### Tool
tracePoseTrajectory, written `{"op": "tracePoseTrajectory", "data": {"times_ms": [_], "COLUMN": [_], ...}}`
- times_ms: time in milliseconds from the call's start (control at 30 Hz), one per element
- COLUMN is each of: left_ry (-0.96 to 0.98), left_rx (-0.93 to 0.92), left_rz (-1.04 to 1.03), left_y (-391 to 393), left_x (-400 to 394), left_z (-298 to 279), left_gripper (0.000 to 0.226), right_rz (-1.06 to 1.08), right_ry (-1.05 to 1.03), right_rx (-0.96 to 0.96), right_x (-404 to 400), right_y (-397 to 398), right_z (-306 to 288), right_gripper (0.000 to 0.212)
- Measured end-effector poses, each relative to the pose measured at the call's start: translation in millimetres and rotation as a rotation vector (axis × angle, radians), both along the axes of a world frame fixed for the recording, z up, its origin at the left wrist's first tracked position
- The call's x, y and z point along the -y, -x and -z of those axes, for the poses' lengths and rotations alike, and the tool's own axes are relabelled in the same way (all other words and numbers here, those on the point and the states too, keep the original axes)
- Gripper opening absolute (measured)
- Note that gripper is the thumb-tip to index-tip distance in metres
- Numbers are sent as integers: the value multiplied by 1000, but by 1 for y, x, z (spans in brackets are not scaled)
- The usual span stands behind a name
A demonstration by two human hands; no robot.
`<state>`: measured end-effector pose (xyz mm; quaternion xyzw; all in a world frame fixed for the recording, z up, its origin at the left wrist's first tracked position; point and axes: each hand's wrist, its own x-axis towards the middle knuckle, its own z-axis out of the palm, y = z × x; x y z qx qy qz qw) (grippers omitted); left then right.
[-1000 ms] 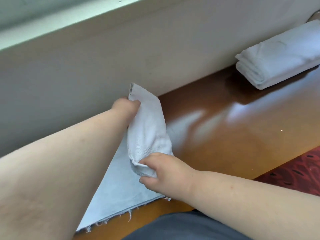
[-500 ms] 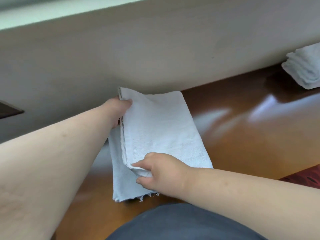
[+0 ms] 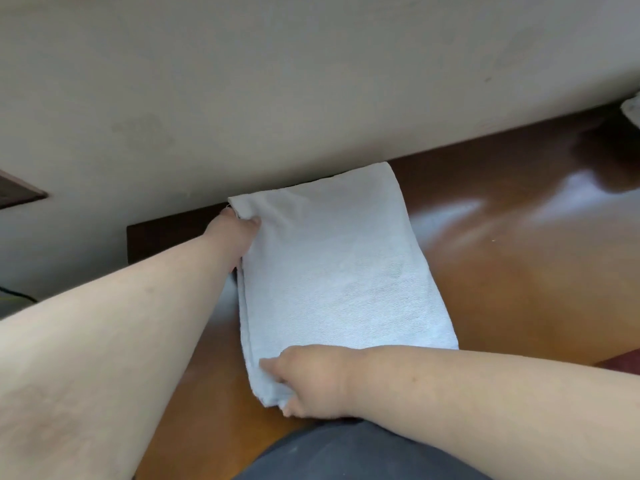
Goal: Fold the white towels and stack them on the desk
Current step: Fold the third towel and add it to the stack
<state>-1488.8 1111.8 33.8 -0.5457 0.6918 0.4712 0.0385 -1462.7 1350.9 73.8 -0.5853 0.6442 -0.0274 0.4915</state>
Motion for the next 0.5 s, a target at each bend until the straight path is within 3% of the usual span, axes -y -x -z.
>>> {"op": "tracePoseTrajectory", "data": {"times_ms": [67,133,167,233,300,333,400,500], "left_ry": [160,426,594,813,790,747,674,638], "left_rx": [-44,-53,-59,-182,-229,-150,100,347], "left_rz": [-66,-111,-12,463,967,1114,1181,1065], "left_y": [5,9,11,18,29,36,50,65], "left_x": [-5,-16,-25,-48,-68,-76,-79,-72], "left_z": [-3,-14,-19,-21,-16,-11,1,13], "left_gripper": [68,77,76,62,52,52,57,81], "right_rz": [-41,11,86,317,515,565,540,293], "right_ry": [-96,-108,-68,102,301,328,133,-52], "right_rx": [62,93,117,133,-45,-199,-470,-656], "right_x": [-5,-9,-11,-15,-26,-35,-68,-119], "right_y": [1,5,9,21,42,55,79,100], "right_z": [0,-3,-6,-9,2,10,31,53], "right_gripper": [70,70,65,53,50,53,68,76]}}
